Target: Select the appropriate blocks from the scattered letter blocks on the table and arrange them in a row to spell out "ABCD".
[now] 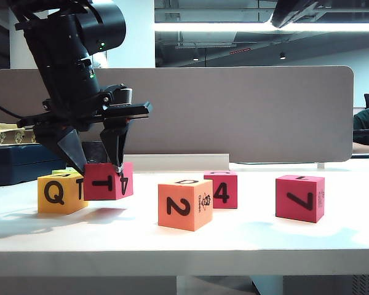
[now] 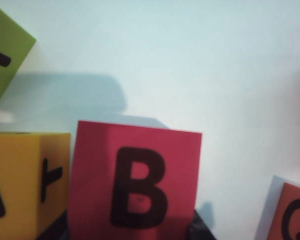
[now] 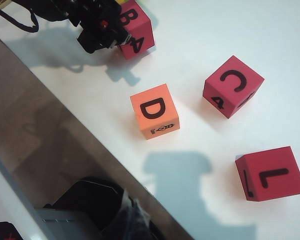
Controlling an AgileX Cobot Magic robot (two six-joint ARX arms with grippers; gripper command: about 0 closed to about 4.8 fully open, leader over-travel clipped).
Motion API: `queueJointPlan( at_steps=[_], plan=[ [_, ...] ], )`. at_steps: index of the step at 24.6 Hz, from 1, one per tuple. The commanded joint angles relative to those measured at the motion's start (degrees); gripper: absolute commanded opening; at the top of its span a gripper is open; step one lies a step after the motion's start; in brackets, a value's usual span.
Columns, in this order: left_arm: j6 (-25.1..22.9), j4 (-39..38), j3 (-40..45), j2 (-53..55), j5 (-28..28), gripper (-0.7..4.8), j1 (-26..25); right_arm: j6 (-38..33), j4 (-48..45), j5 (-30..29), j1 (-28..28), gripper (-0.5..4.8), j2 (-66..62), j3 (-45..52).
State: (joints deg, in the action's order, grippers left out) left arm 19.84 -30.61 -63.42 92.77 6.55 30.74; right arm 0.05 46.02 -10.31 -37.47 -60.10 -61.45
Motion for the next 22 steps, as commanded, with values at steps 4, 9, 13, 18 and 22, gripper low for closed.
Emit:
queueJointPlan(
  at_steps=[4, 9, 13, 18, 22],
  plan=[
    [0.13, 0.77, -0.04, -0.17, 0.07, 2.47, 0.02, -0.02, 0.5, -0.09, -0.02, -0.02, 0.17, -0.35],
    [0.15, 0.72, -0.04, -0.17, -0.33, 2.62, 0.02, -0.02, 0.57, -0.09, -0.02, -0.02, 0.17, -0.35],
    [0.13, 0.7, -0.04, -0.17, -0.35, 3.19, 0.02, -0.02, 0.94, -0.09, -0.02, -0.02, 0.17, -0.35],
    [-0.04, 1.27, -0.22, -0.26, -2.19, 3.19, 0.02, -0.02, 0.92, -0.09, -0.02, -0.02, 0.17, -0.35],
    [-3.48, 0.39, -0.57, -0.33, -4.44, 3.19, 0.04, -0.02, 0.94, -0.11, -0.02, -0.02, 0.17, -0.35]
  ],
)
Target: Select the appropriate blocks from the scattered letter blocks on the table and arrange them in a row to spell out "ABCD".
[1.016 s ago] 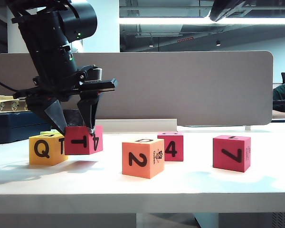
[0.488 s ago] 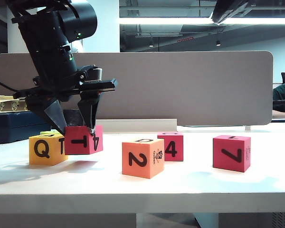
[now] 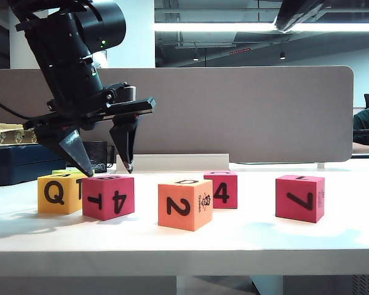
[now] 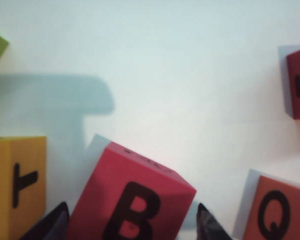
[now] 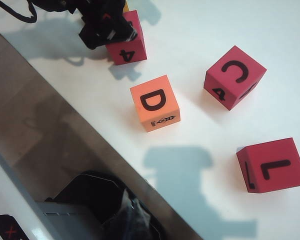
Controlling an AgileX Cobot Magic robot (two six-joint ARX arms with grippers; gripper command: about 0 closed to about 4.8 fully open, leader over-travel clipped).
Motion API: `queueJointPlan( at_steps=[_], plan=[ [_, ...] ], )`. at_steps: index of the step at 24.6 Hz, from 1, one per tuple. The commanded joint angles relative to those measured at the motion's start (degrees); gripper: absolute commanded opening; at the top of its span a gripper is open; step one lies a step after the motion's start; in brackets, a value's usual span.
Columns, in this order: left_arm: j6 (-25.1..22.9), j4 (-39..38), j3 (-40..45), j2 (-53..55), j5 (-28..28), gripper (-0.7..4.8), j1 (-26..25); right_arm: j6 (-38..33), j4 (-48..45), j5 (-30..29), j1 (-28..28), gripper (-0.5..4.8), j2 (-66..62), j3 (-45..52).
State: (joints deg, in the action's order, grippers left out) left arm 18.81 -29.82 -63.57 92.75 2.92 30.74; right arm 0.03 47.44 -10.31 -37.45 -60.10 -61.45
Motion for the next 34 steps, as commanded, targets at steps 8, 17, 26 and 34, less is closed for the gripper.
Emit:
queueJointPlan(
  at_steps=[8, 17, 26, 34],
  plan=[
    [-15.15, -0.52, -0.42, -0.31, 6.91, 3.18, 1.05, 0.0, -0.87, -0.09, -0.04, -0.02, 0.17, -0.35],
    [-22.03, 0.48, -0.44, -0.31, 4.98, 3.18, 3.78, 0.0, -1.16, -0.07, -0.04, -0.02, 0.13, -0.35],
    [-20.39, 3.8, -0.52, -0.31, 9.27, 3.04, 6.4, 0.0, -0.44, -0.09, -0.04, -0.02, 0.13, -0.35],
    [-23.08, 0.33, -0.79, -0.31, 2.43, 2.2, 8.46, 0.0, -0.11, -0.07, -0.04, -0.02, 0.13, -0.35]
  ],
)
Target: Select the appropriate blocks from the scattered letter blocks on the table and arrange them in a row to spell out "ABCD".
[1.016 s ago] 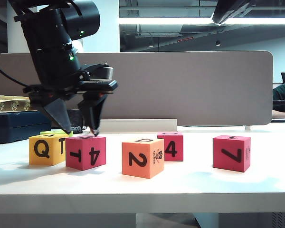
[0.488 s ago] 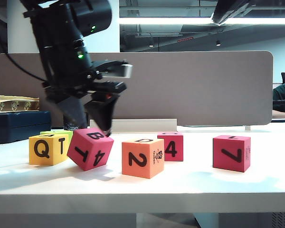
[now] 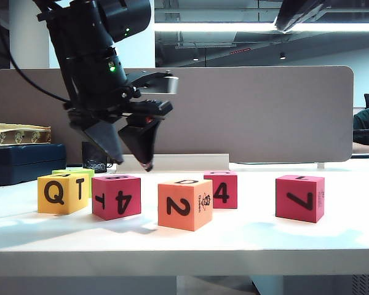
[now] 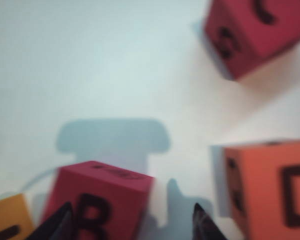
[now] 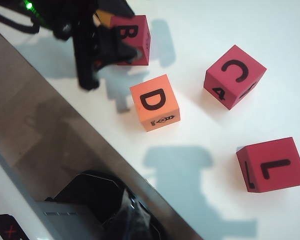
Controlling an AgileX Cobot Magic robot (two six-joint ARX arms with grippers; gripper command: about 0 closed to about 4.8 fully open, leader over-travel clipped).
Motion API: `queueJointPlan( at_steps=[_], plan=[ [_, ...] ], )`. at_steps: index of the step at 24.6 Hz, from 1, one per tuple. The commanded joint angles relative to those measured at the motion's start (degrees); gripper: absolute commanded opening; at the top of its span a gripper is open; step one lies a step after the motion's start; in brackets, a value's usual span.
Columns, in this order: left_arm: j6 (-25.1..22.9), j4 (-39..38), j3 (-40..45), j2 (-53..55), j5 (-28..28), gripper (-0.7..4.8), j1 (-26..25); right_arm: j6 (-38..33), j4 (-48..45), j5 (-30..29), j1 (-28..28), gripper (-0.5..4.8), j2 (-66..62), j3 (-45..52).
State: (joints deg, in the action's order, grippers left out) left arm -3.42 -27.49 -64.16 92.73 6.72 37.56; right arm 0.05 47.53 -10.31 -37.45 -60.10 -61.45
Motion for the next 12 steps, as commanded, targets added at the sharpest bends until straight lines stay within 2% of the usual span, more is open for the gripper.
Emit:
queueJointPlan(
  at_steps=[1, 2, 4, 12],
  plan=[
    [-0.87, -2.6, -0.2, -0.28, -1.38, 1.83, 2.1, -0.04, -0.2, -0.04, -0.04, -0.02, 0.13, -0.35],
    [-0.83, -3.28, -0.2, -0.28, -1.4, 1.2, 2.12, -0.02, -0.17, -0.07, -0.04, -0.02, 0.13, -0.35],
    [-0.83, -3.69, -0.2, -0.28, -1.4, 0.61, 2.12, -0.02, -0.17, -0.04, -0.04, -0.02, 0.13, -0.35],
    [-0.87, -3.52, -0.13, -0.24, -1.4, -0.06, 2.03, -0.02, -0.2, 0.15, -0.04, -0.02, 0.13, -0.35]
  ],
)
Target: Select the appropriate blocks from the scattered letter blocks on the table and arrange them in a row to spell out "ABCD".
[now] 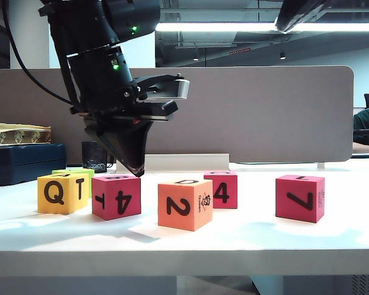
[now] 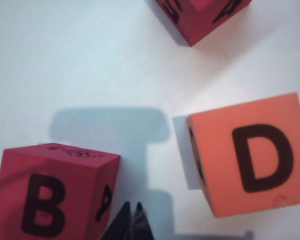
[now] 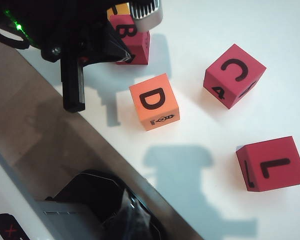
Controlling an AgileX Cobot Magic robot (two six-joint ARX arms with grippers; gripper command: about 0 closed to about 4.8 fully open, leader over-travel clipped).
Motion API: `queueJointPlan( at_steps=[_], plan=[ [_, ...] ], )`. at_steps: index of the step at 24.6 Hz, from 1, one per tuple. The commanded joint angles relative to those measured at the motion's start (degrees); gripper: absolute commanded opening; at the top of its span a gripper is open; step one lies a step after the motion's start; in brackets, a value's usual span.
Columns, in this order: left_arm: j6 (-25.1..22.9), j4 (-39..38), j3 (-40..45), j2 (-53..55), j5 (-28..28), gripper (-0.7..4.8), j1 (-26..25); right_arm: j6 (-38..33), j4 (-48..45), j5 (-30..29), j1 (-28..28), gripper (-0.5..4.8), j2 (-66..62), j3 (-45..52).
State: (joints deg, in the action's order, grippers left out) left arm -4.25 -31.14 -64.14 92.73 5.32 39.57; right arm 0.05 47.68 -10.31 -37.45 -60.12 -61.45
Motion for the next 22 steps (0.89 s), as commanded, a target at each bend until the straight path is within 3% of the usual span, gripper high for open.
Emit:
queueJointPlan(
  at_steps=[1, 22],
  plan=[
    [-0.04, 0.33, -0.15, -0.24, 0.0, -0.06, 0.02, -0.02, -0.35, 0.2, -0.02, -0.02, 0.15, -0.35],
    [0.37, 2.58, -0.13, 3.45, 0.24, -0.06, -0.79, -0.02, -0.31, 0.13, -0.04, -0.02, 0.15, -0.35]
  ],
)
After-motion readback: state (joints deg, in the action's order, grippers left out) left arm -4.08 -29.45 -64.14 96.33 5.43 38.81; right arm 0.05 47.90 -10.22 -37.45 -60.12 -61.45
